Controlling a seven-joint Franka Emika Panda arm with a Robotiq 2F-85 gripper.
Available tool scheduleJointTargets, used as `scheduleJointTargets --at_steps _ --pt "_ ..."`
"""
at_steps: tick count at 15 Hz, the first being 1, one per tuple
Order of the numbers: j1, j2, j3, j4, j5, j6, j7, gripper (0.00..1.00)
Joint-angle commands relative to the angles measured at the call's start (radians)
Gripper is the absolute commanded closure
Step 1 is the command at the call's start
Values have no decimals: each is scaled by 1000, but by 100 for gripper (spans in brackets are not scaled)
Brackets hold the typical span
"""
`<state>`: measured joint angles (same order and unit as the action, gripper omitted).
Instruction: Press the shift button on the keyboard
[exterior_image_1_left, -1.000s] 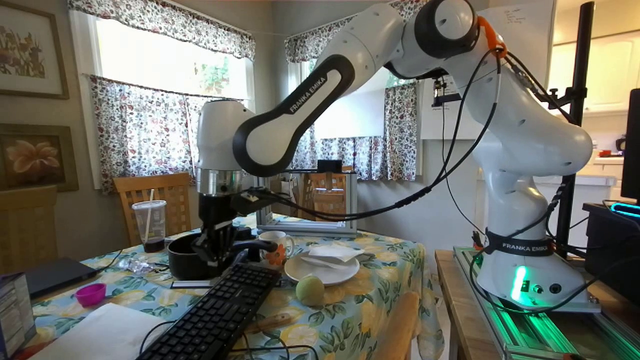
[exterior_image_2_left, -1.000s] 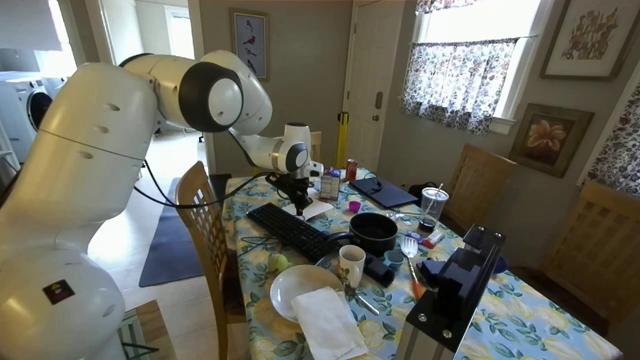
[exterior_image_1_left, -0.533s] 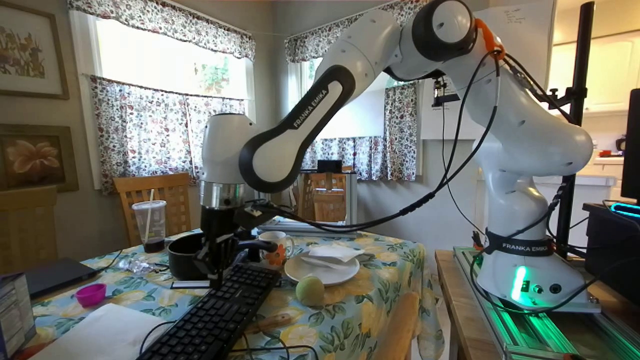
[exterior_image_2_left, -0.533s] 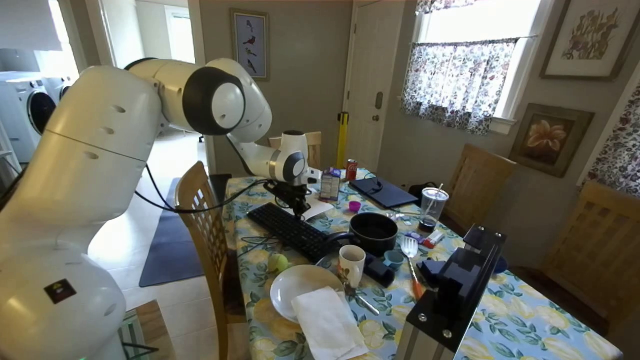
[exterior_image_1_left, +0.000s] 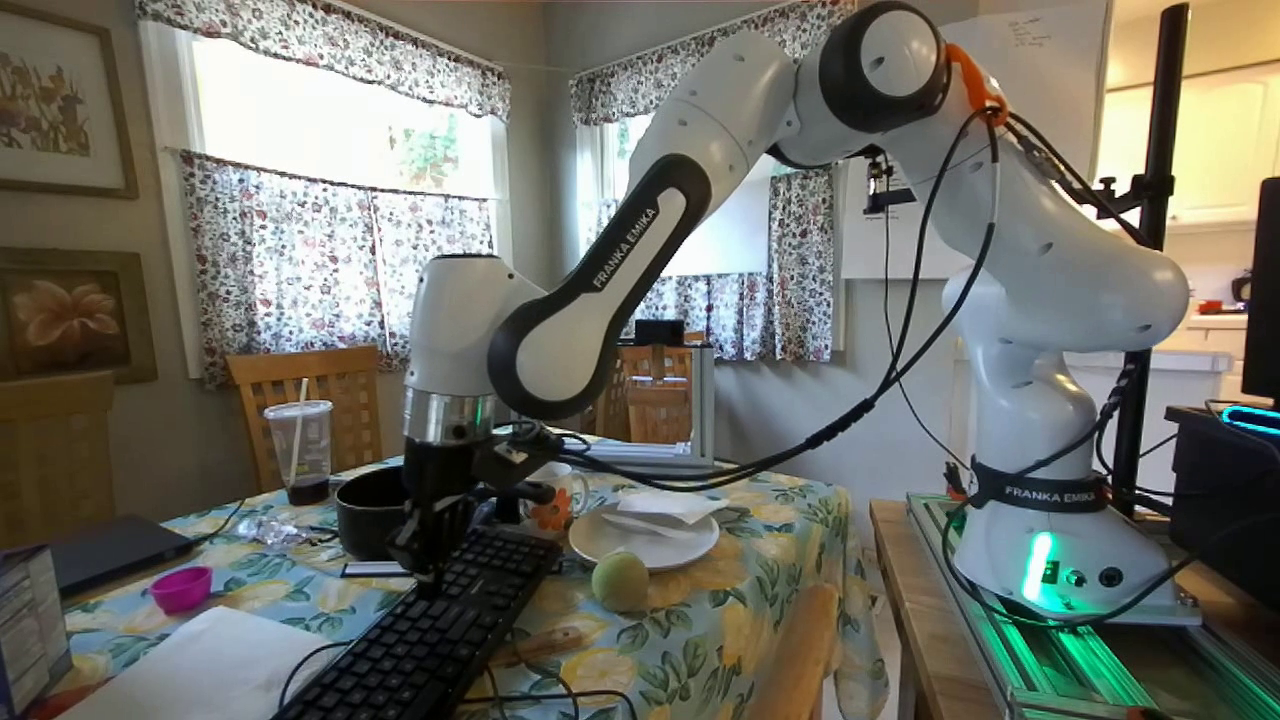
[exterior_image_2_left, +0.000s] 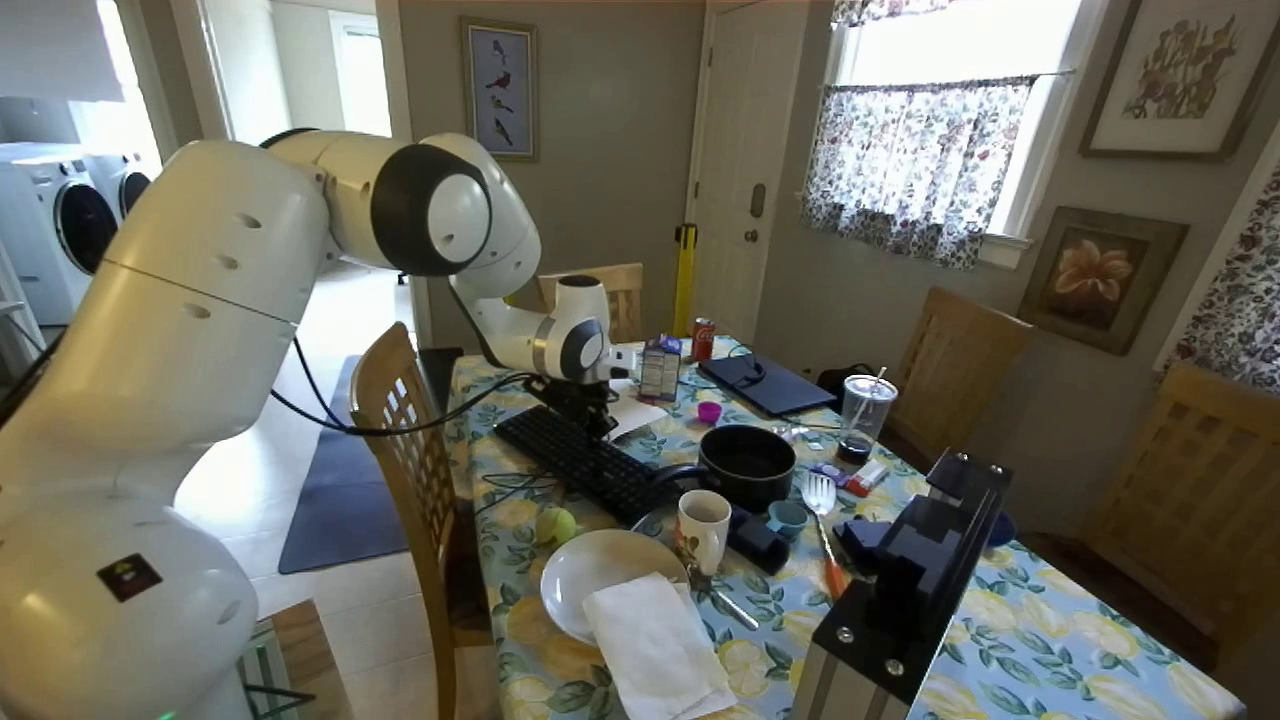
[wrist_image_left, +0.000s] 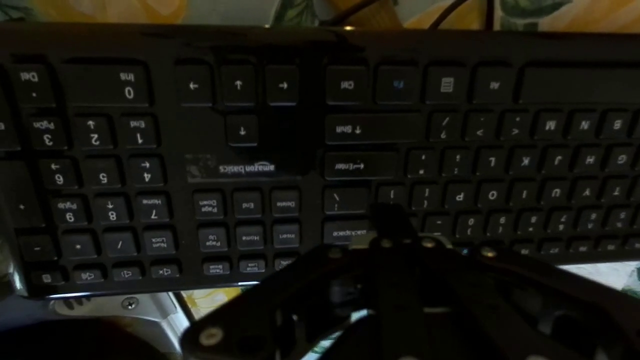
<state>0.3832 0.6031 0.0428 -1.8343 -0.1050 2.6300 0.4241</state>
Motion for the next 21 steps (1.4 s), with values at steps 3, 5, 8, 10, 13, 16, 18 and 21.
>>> scheduleJointTargets --at_steps 3,5,8,10,13,16,18,21 --pt "41 -17 -32 -32 -11 -17 39 100" --pt "43 -16 -35 -36 -10 -16 40 100" --pt "48 -17 -44 -42 -13 -21 46 100" --pt "47 -16 -45 -42 -12 -20 46 100" --pt "44 -14 -44 -42 -9 -13 44 100" --pt "43 -10 -41 -41 -6 -13 41 100" --pt "43 -6 -40 -41 -8 -10 38 100" --pt "48 1 -47 -42 -14 -1 44 100"
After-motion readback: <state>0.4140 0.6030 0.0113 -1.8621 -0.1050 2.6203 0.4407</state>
